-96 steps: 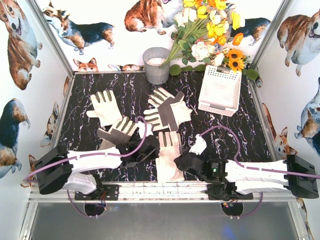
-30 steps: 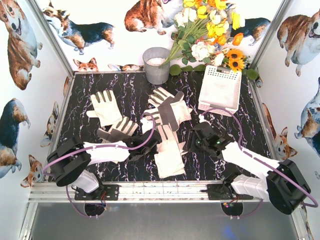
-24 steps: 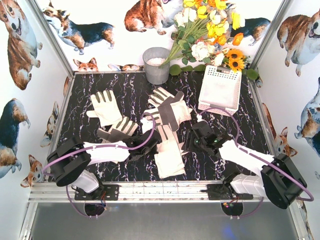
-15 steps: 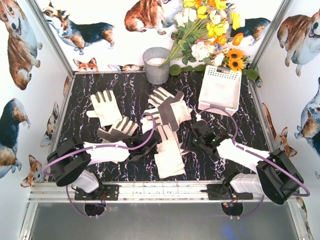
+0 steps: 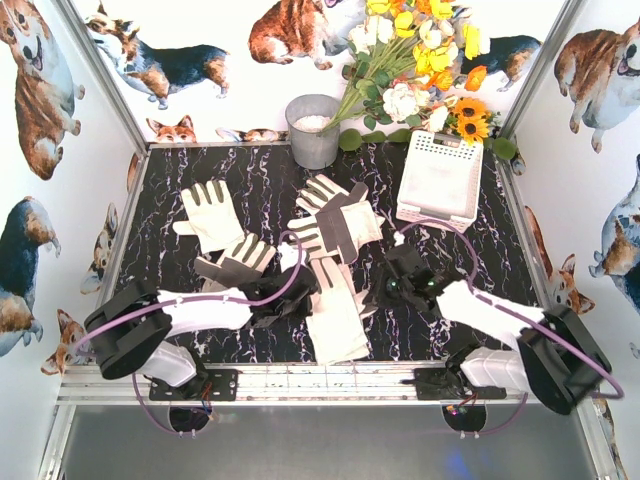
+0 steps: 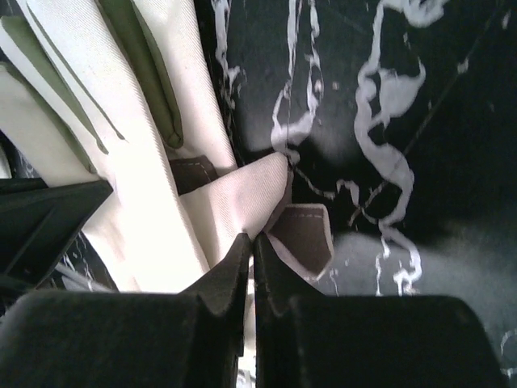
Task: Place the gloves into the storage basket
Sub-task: Pair the glove with the glove.
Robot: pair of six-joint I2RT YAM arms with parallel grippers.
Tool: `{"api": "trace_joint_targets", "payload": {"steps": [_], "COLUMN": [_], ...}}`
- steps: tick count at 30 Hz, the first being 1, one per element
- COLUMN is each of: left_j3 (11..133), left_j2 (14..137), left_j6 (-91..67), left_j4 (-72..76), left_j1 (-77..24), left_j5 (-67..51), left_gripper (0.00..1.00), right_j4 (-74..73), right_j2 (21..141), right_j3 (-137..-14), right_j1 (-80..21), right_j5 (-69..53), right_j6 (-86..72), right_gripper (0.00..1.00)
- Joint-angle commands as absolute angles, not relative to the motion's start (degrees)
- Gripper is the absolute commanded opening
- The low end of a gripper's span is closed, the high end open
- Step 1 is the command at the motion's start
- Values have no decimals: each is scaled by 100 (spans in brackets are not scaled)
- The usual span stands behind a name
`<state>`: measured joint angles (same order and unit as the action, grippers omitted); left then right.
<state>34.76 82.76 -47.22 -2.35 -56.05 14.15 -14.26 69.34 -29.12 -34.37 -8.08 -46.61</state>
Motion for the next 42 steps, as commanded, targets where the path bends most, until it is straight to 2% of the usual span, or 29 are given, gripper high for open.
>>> {"api": "trace_joint_targets", "payload": {"steps": [1,9,15,26,42], "left_j3": [3224,3469,3615,3393,3377], "left_j2": [7966,7612,7523,7824,7627], "left_j6": [-5018,-5022,-4746,-4799,-5350], "left_j4": [-416,-570,-736,-169,-547], "left_j1": [-5869,-6086,-6083,-6086,-6138], "left_j5": [1249,1348,1631,1547,1627], "left_gripper": [0,0,0,0,0], "right_j4": [-1816,-2715,-3159,-3035,-3264], "right_j2": [6180,4882,4431,4509,4655], "right_j3": [-2708,-2689,-2605,-2326,-2731], "right_j1": [-3436,-3437,-3437,-3437,-3437], "right_j5": [-985,-1121,-1197,-1041,-657], "right_j6": [-4799,-4862,-4852,-4874,-4584], "right_gripper": [0,0,0,0,0]}}
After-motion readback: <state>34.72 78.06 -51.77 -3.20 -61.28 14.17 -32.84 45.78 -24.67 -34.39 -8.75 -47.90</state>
